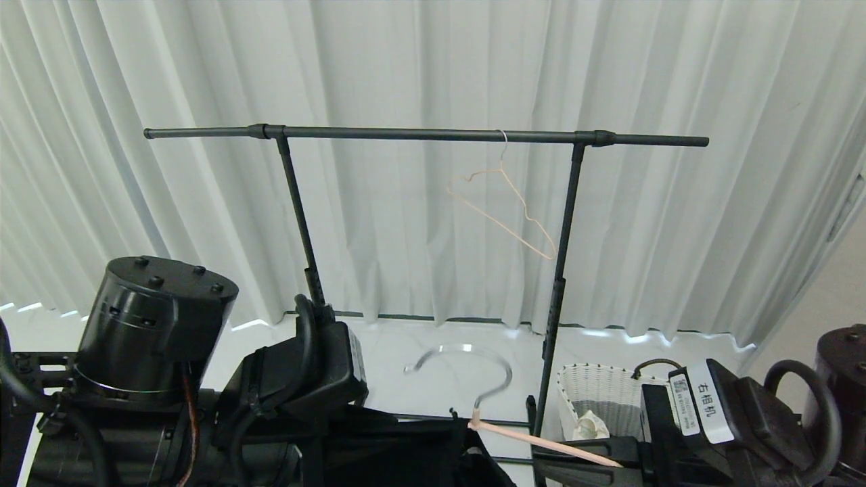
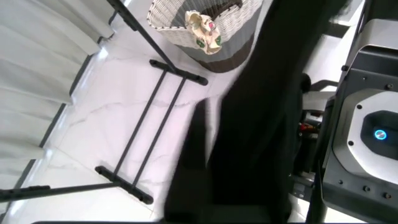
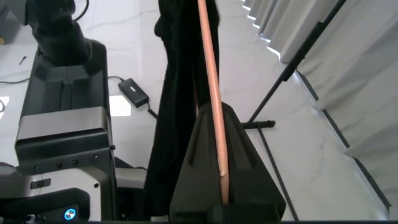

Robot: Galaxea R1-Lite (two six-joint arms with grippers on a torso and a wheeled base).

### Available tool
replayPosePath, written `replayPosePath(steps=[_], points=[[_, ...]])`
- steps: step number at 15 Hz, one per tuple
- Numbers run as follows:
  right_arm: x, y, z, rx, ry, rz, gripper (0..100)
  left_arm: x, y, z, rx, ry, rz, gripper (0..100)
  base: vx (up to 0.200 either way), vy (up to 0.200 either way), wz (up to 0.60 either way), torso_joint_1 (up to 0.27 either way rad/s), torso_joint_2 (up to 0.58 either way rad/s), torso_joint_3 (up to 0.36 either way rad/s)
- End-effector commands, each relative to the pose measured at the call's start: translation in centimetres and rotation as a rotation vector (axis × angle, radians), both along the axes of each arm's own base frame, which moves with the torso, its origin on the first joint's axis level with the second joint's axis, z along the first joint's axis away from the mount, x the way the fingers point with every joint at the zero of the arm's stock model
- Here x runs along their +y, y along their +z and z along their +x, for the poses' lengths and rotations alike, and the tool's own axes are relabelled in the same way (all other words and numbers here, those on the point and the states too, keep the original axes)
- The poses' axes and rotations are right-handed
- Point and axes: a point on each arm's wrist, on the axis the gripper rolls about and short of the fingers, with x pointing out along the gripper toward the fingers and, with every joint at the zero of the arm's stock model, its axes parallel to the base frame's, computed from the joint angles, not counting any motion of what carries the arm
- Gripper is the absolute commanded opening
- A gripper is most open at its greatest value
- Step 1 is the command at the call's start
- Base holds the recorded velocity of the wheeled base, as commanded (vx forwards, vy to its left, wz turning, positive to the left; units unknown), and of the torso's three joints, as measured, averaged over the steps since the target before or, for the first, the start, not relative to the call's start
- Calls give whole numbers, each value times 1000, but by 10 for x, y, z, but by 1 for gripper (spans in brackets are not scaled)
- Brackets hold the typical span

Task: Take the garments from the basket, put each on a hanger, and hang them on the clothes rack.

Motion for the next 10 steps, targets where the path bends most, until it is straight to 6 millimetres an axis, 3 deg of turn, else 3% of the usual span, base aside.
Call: replayPosePath(steps=[1, 2, 3, 8, 10], points=[[-1, 1, 0, -4, -2, 2, 0, 0, 0, 0, 1, 0, 0, 0, 0, 0, 0, 0, 0, 0], [-1, 1, 0, -5, -6, 3, 0, 0, 0, 0, 0, 2, -1, 0, 0, 0, 0, 0, 0, 0], [-2, 0, -1, -6, -14, 1, 100, 0, 1, 0, 0, 5, -2, 0, 0, 0, 0, 0, 0, 0], [-5, 3, 4, -32, -126, -3, 100, 9, 2, 2, -7, 48, -9, 0, 0, 0, 0, 0, 0, 0], [-11, 3, 11, -43, -217, -8, 100, 34, 1, 8, -18, 189, 0, 0, 0, 0, 0, 0, 0, 0]])
